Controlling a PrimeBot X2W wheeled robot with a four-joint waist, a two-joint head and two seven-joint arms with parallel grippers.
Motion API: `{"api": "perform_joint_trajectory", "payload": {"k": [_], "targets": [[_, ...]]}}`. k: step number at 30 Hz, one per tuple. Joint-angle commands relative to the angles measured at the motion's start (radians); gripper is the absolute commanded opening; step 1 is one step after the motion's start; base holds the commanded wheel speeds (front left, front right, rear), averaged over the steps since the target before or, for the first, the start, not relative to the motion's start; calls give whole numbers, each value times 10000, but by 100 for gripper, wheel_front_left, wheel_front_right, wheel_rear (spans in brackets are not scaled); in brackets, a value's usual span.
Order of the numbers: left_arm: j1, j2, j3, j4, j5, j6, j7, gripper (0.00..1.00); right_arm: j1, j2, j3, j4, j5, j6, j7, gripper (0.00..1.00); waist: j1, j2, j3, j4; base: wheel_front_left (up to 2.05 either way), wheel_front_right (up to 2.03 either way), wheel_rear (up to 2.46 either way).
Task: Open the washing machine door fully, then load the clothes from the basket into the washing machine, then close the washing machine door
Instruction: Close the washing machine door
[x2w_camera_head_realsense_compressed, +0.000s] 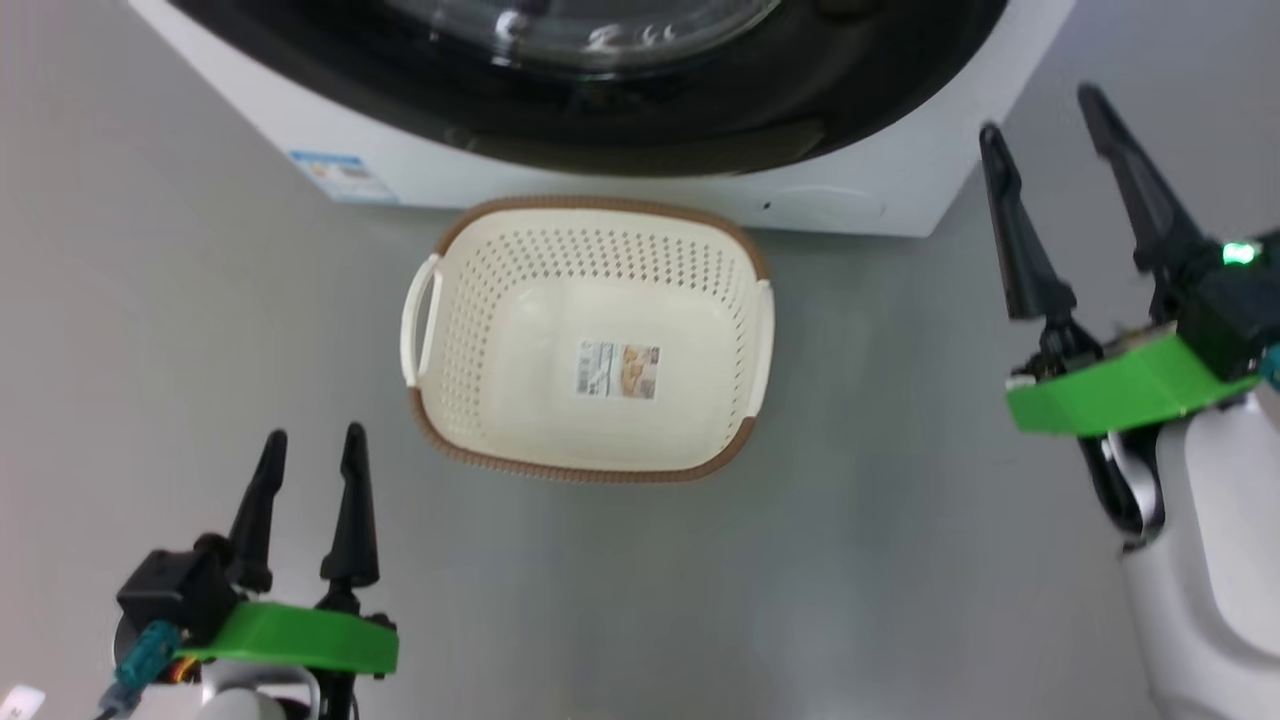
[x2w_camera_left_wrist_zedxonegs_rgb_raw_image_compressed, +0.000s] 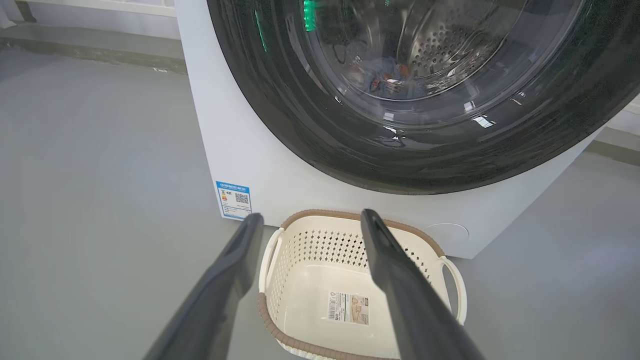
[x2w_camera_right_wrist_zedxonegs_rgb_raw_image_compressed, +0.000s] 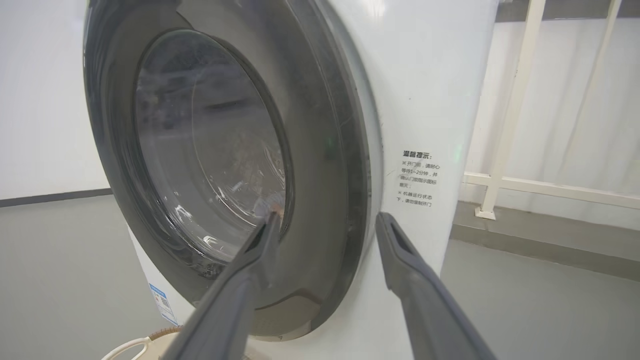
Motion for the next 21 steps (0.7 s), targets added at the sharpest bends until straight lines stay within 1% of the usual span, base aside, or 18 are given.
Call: {"api": "perform_joint_trajectory", "payload": {"k": [1, 6, 12, 21], "targets": [[270, 223, 441, -114, 170, -69, -92, 100, 566, 216, 100, -411, 142, -55, -34, 100, 0, -1, -925, -726, 0, 0, 0], [774, 223, 624, 47, 358, -116, -92, 100, 1881, 482, -183, -613, 287, -55, -34, 100, 0, -1, -1933, -1097, 0, 0, 0], [1463, 223, 809, 231, 487, -143, -92, 100, 3431, 676, -216, -387, 382, -55, -34, 100, 0, -1, -3131, -1390, 0, 0, 0], [2306, 223, 900, 267, 544, -43, -92, 100, 4834, 912, -123, -126, 405, -55, -34, 100, 0, -1, -4109, -1761, 0, 0, 0]]}}
